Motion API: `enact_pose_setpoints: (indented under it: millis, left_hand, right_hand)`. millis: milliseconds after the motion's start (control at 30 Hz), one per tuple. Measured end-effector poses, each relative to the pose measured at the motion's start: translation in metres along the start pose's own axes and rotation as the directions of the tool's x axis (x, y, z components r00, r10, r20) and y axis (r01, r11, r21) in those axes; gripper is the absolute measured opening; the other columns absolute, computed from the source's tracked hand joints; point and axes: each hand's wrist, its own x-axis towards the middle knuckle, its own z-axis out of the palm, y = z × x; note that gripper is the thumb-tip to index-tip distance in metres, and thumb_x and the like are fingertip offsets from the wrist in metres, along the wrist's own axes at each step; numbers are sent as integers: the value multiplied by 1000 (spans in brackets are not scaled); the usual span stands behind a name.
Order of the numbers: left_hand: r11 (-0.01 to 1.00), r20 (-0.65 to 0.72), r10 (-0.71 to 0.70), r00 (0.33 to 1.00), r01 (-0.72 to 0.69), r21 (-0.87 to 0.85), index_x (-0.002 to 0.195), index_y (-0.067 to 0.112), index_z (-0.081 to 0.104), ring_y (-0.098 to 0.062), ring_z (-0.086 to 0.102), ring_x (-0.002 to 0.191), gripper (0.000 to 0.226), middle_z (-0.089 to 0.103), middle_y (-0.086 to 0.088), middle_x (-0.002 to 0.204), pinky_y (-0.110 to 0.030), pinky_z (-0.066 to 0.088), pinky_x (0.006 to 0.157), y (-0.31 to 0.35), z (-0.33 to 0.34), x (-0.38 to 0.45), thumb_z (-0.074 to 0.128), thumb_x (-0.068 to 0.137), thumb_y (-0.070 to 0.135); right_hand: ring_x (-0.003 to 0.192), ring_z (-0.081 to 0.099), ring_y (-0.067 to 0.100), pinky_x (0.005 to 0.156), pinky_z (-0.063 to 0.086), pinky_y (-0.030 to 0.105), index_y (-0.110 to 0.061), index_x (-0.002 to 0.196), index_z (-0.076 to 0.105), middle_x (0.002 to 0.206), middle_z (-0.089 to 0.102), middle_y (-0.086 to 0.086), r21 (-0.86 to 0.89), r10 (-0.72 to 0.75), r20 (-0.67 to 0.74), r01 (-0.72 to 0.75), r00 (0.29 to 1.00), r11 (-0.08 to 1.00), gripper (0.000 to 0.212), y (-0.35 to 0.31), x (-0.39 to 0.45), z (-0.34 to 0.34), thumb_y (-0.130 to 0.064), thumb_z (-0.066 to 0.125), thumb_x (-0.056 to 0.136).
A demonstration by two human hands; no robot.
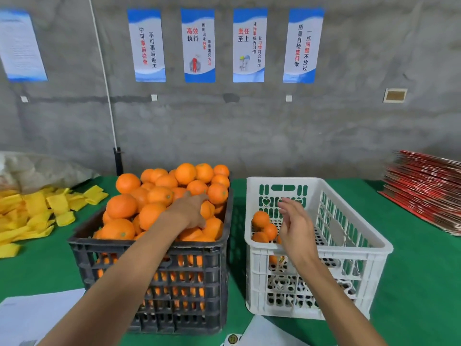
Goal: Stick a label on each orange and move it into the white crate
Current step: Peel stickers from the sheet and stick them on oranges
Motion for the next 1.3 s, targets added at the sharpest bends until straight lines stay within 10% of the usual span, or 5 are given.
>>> enact_pose_setpoints:
  millis: [267,500,733,900,1300]
  left_hand:
    - [973,-370,139,918,-196,-120,142,29,50,-34,62,108,64,50,-8,129,-44,52,87,-1,4,-44,84,87,27]
    - [596,-714,145,685,-636,-489,139,45,52,-6,62,110,63,57,21,131,-11,47,87,53,60,-151,80,83,48]
    - [551,-558,309,770,-623,-555,140,38,50,1,51,133,61,49,20,146,-18,45,104,67,161,-185,81,87,40]
    - [387,-186,-37,982,-158,-908,129,39,57,-9,69,97,48,66,5,124,-31,62,81,69,229,-189,82,90,31]
    - [267,-65,-90,994,-39,-963,126,43,53,-18,76,91,49,72,15,108,-42,62,86,61,271,-194,71,84,63]
  right_hand:
    - [128,58,13,115,44,37,-6,123,71,133,65,0,112,-207,-73,214,976,970,33,0,-53,-6,7,55,98]
    - [134,53,20,113,43,33,1,127,66,143,57,9,50,-373,-15,373,928,927,36,21,-107,-4,6,57,93]
    - [124,59,21,105,49,37,-8,128,67,132,65,5,16,-180,168,180,969,984,29,37,-163,-6,-12,56,102]
    - [122,56,18,100,47,32,-9,122,71,129,61,0,-20,-100,447,122,889,992,25,55,-212,-3,-14,55,103]
    - [112,49,14,102,43,31,-14,125,74,133,57,-11,169,-208,654,128,727,977,53,64,-240,7,-51,76,88]
